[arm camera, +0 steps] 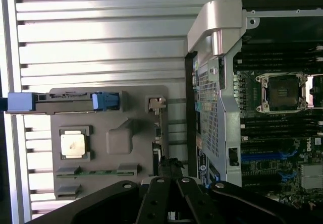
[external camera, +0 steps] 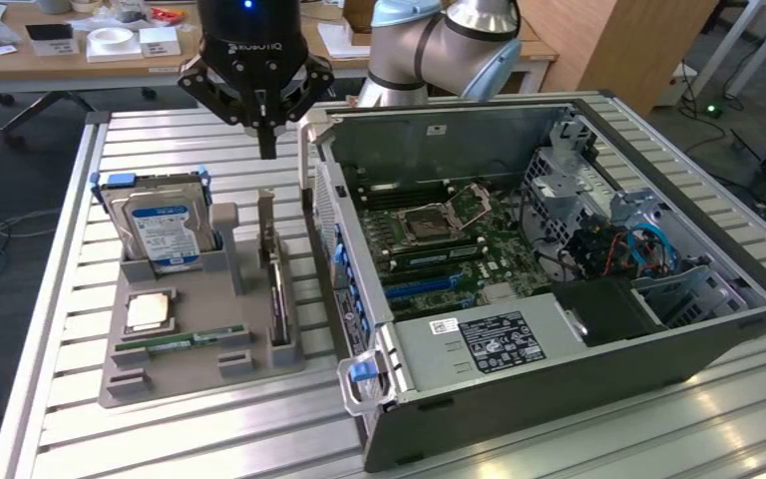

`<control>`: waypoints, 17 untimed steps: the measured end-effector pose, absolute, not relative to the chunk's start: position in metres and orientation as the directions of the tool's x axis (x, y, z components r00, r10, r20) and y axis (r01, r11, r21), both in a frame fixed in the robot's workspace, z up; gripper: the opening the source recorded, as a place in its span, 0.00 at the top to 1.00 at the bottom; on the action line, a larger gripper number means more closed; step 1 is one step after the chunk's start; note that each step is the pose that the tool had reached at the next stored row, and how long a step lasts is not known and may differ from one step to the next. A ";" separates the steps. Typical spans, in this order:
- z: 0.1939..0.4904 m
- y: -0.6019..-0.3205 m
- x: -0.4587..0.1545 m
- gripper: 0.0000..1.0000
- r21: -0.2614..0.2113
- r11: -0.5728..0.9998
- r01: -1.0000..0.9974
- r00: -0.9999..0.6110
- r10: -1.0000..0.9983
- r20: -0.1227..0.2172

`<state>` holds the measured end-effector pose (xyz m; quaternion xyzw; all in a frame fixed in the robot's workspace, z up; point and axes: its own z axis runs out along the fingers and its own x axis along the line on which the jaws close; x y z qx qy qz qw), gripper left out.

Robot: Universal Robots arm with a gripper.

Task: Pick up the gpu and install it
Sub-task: 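Reach for the gpu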

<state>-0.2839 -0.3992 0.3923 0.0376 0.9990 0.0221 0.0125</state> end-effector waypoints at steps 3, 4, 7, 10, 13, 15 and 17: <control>0.392 -0.401 -0.284 0.89 0.045 0.996 0.074 -0.997 0.076 -0.023; 0.392 -0.402 -0.284 0.89 0.045 0.996 0.074 -0.997 0.076 -0.023; 0.392 -0.404 -0.284 0.89 0.045 0.996 0.075 -0.997 0.076 -0.023; 0.392 -0.407 -0.284 0.89 0.045 0.996 0.075 -0.997 0.076 -0.023; 0.392 -0.410 -0.284 0.89 0.045 0.996 0.074 -0.997 0.076 -0.023; 0.392 -0.412 -0.284 0.89 0.045 0.996 0.075 -0.997 0.076 -0.023; 0.392 -0.413 -0.284 0.89 0.045 0.996 0.074 -0.997 0.076 -0.023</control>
